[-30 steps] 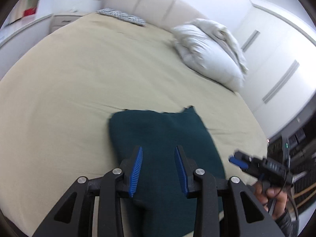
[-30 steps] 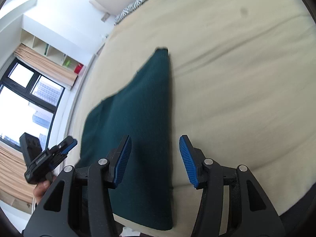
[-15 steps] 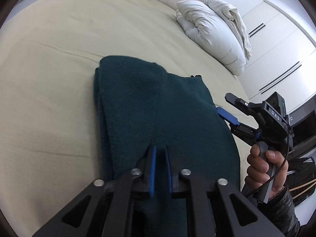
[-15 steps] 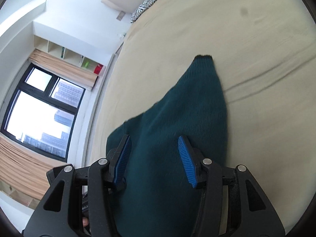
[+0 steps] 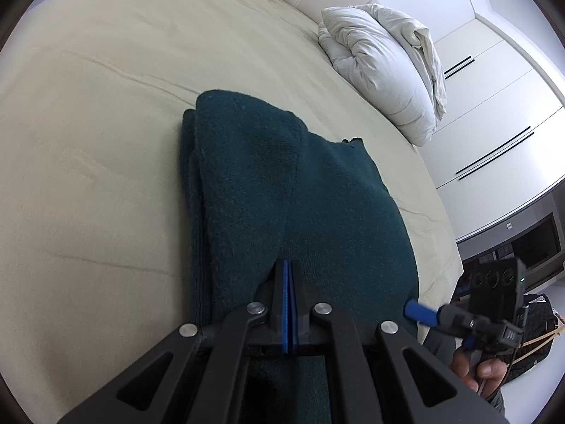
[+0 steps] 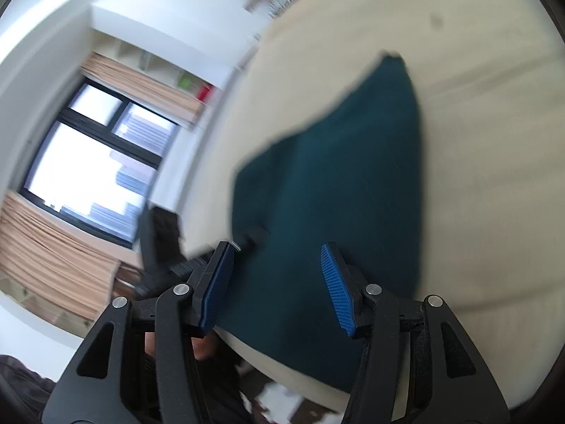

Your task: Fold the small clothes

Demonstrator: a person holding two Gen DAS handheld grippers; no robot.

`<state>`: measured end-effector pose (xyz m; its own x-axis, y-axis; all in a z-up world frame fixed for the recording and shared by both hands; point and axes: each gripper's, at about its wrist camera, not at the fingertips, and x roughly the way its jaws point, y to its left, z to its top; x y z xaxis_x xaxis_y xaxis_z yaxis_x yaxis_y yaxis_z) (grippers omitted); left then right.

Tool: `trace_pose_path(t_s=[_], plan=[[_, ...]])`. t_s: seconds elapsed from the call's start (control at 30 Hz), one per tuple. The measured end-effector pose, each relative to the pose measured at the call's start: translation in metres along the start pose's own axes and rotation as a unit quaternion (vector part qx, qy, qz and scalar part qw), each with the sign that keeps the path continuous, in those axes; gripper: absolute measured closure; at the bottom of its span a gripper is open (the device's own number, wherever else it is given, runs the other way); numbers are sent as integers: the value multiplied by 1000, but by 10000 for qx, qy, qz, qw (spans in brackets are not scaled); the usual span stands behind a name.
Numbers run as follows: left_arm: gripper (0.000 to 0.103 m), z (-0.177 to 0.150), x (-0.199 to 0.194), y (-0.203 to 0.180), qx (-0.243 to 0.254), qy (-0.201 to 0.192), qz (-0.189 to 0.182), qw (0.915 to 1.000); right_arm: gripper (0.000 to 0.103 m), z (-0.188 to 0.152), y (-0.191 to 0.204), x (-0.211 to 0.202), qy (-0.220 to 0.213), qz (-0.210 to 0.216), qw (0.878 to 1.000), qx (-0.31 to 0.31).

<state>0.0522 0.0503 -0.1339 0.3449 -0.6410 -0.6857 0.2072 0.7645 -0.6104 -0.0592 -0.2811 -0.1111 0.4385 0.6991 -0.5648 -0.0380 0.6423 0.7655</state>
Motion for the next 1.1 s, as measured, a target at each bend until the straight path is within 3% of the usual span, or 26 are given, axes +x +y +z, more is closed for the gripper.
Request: trace_pose_path(t_s=[0.13, 0.3, 0.43, 0.5, 0.53, 0.6, 0.63, 0.67, 0.73, 0.77, 0.83, 0.87, 0.93, 1.0, 1.1], plan=[[97, -8, -18, -8, 158, -133, 218, 9995, 53, -22, -14, -8, 63, 88, 9996, 269], [45, -22, -63, -42, 817, -883, 963, 9881, 52, -39, 0, -36, -89, -425, 9990, -118], [23, -36, -100, -76, 1370, -1622, 1437, 9666, 51, -34, 31, -61, -593, -1139, 9889, -751], [1, -45, -116, -94, 1636, -2006, 1690, 9510, 50, -31, 49, -75, -972, -1414, 9806, -947], [0, -49, -125, -104, 1800, -2250, 1793, 9407, 49, -30, 59, -82, -1195, -1580, 9743, -1074], [0, -58, -144, -125, 2118, -2761, 1969, 9166, 34, -20, 81, -91, -1638, -1934, 9576, -1374], [0, -61, -150, -133, 2212, -2948, 2059, 9065, 17, -18, 93, -97, -1939, -2177, 9442, -1532], [0, -64, -158, -140, 2273, -3141, 2160, 8961, 8, -21, 105, -104, -2288, -2421, 9274, -1704], [0, -71, -175, -153, 2291, -3557, 2292, 8766, 5, -26, 129, -112, -2796, -2706, 8986, -2027], [0, -73, -182, -158, 2278, -3656, 2295, 8728, 0, -29, 139, -116, -3054, -2885, 8799, -2218], [0, -77, -194, -164, 2200, -3789, 2210, 8713, 0, -35, 155, -123, -3404, -3160, 8480, -2551], [0, -76, -198, -166, 2094, -3749, 2252, 8746, 0, -37, 162, -126, -3509, -3232, 8361, -2709], [0, -71, -198, -170, 2019, -3551, 2314, 8830, 0, -38, 172, -129, -3590, -3280, 8243, -2899], [0, -67, -196, -171, 1960, -3385, 2359, 8896, 0, -37, 177, -133, -3598, -3214, 8280, -2859], [0, -66, -184, -168, 1925, -3133, 2374, 8991, 0, -30, 182, -135, -3468, -3040, 8460, -2675]])
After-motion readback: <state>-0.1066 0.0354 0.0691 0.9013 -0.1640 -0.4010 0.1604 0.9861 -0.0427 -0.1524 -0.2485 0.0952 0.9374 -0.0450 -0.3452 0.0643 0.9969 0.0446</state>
